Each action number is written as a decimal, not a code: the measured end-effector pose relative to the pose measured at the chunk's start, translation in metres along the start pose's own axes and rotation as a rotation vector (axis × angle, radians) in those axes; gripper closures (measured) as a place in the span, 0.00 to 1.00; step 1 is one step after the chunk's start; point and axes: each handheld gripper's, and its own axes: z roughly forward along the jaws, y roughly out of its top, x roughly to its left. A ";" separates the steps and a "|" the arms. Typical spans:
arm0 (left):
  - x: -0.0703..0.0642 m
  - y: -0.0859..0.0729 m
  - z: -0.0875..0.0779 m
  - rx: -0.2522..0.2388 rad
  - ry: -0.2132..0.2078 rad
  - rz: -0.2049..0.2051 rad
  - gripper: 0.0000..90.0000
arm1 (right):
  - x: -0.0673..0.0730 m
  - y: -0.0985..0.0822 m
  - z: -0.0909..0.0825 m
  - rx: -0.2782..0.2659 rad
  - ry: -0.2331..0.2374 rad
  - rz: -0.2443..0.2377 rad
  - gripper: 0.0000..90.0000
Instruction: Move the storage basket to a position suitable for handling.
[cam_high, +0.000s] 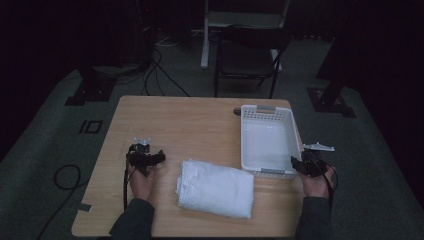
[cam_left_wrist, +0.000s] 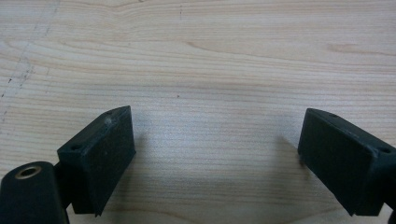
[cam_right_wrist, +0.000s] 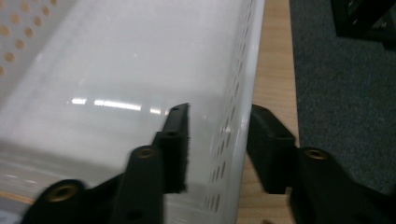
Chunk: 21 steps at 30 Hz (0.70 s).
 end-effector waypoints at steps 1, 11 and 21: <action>0.000 0.000 0.000 0.000 0.000 0.000 0.11 | -0.001 0.000 0.002 0.009 -0.007 -0.006 0.78; 0.000 0.000 0.000 0.001 0.002 -0.001 0.11 | -0.016 0.014 0.021 -0.037 0.045 -0.109 0.90; 0.000 0.000 0.000 0.001 0.001 -0.001 0.11 | -0.015 0.023 0.010 -0.071 -0.019 0.049 0.49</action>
